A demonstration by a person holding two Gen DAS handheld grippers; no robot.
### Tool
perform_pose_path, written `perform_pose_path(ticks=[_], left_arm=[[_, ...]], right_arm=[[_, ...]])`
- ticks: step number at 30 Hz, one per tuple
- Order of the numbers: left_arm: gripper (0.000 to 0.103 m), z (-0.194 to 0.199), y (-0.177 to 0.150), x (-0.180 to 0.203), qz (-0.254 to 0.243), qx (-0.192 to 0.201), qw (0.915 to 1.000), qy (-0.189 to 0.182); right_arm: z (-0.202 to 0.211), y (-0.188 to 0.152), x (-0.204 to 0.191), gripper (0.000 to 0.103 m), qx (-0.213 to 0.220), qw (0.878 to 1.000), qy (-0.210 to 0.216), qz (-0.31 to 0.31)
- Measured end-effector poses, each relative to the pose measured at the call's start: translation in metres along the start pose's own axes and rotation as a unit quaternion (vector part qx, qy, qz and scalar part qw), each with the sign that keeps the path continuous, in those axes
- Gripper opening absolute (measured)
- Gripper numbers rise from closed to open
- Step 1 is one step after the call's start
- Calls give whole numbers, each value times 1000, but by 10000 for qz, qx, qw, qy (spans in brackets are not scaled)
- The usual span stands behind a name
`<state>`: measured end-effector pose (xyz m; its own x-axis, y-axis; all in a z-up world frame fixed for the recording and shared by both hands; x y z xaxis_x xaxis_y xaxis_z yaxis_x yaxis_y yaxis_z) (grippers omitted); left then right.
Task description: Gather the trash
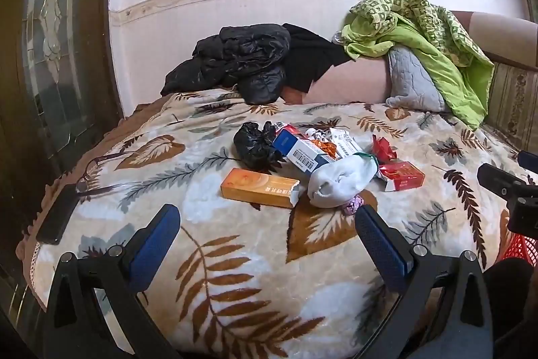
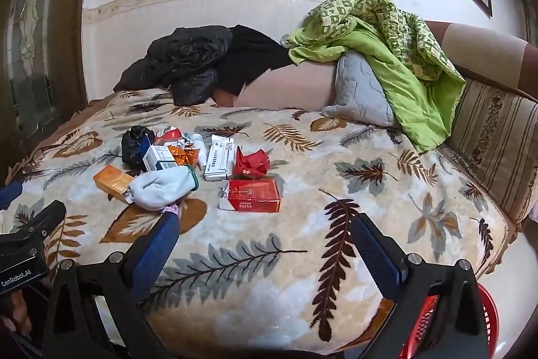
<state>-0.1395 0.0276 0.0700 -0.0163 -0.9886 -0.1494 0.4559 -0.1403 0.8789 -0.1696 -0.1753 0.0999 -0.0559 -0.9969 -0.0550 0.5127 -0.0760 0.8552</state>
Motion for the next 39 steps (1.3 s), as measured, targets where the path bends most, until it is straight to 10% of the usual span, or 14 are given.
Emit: perform_pose_path(ticks=[39], left_arm=[[103,-7,-4,10,-194,-88,9998,-1]], right_arm=[[-10,-3,6,102,-61,9999,29,-148]])
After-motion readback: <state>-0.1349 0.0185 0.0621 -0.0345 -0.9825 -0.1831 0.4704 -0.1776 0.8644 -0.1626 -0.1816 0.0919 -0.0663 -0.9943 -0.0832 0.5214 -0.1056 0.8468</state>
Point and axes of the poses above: each gripper's, at about its wrist camera, not at the fingertips, and z roughly against the way its jaws point, x to its right, y to its top, the point moved 6 cm from there along -z, roughly the way its jaws point, and after that the axes turned 12 degrees about y, right-handed, at the moved point
